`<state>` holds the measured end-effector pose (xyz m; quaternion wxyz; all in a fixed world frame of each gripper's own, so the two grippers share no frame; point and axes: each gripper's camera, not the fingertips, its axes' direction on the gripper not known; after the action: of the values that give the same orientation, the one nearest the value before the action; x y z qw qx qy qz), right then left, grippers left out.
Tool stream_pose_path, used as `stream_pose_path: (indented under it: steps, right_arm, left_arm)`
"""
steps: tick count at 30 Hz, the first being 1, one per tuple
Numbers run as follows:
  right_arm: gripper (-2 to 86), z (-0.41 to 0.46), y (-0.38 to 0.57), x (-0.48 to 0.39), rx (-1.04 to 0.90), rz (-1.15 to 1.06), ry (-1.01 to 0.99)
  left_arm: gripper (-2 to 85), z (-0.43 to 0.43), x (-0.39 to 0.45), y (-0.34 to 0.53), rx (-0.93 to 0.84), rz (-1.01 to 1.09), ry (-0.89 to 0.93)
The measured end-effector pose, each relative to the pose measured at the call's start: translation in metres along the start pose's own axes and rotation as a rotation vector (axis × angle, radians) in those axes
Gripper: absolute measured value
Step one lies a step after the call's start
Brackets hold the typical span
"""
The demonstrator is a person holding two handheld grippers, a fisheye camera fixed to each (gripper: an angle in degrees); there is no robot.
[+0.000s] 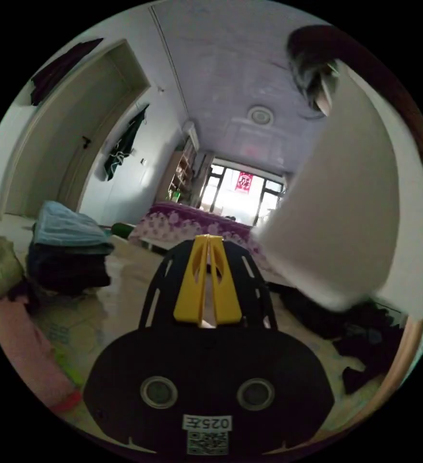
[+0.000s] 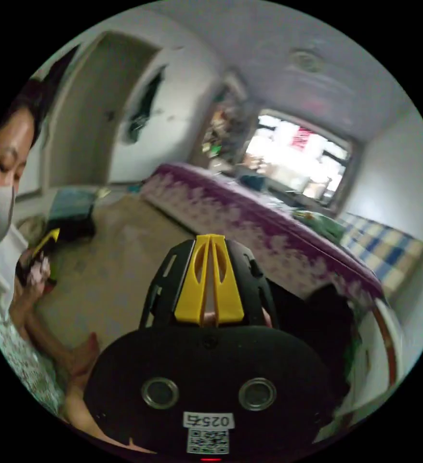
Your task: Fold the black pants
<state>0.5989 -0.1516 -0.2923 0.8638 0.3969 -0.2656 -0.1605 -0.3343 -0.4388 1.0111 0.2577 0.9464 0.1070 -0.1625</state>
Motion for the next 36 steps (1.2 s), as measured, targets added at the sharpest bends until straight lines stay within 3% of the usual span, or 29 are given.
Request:
stream_pose_path:
  steps: [2,5,7,9,12,16,17,19,20,22,24,27,31,33,36]
  right_arm:
    - [-0.7,-0.045,0.048,0.025,0.078,0.101,0.099]
    - [-0.1,-0.087,0.139,0.073,-0.039,0.360,0.257]
    - [4.0,-0.100,0.226,0.106,-0.229,0.587,0.226]
    - [11.1,-0.105,0.295,0.124,-0.332,0.762,0.148]
    - [19.1,-0.115,0.396,0.139,-0.442,1.047,0.138]
    - [20.1,-0.133,0.476,0.155,-0.488,1.180,0.215]
    - [20.1,-0.133,0.483,0.159,-0.498,1.190,0.226]
    - [20.2,-0.133,0.509,0.180,-0.512,1.273,0.263]
    - [20.1,-0.132,0.515,0.186,-0.520,1.297,0.260]
    - [19.1,-0.129,0.534,0.208,-0.495,1.375,0.219]
    - [18.5,-0.127,0.543,0.218,-0.471,1.418,0.115]
    - [18.1,-0.119,0.548,0.221,-0.447,1.384,-0.082]
    - [17.3,-0.104,0.532,0.202,-0.485,1.178,-0.253]
    - [16.8,-0.094,0.523,0.190,-0.506,1.090,-0.345]
    - [16.8,-0.077,0.517,0.166,-0.540,1.000,-0.476]
  left_arm:
    - [-0.2,0.023,0.046,0.027,0.003,0.015,0.122]
    - [4.8,0.077,0.129,0.080,-0.185,0.046,0.435]
    - [9.2,0.133,0.204,0.140,-0.535,-0.032,0.761]
    - [9.8,0.153,0.267,0.191,-0.734,-0.031,0.913]
    - [10.8,0.157,0.369,0.267,-0.927,0.097,1.116]
    - [9.5,0.139,0.492,0.356,-1.171,0.414,1.265]
    - [9.0,0.135,0.506,0.367,-1.185,0.468,1.253]
    - [5.7,0.117,0.556,0.421,-1.308,0.767,1.161]
    - [4.6,0.112,0.560,0.419,-1.214,0.767,1.150]
    - [0.3,0.116,0.579,0.426,-1.274,0.821,1.041]
    - [-0.8,0.128,0.571,0.420,-1.216,0.845,0.867]
    - [-1.2,0.163,0.520,0.371,-1.062,0.801,0.620]
    - [-1.1,0.201,0.385,0.236,-0.925,0.477,0.397]
    - [-0.8,0.204,0.337,0.205,-0.839,0.527,0.220]
    - [-0.2,0.239,0.257,0.208,-0.891,0.534,-0.044]
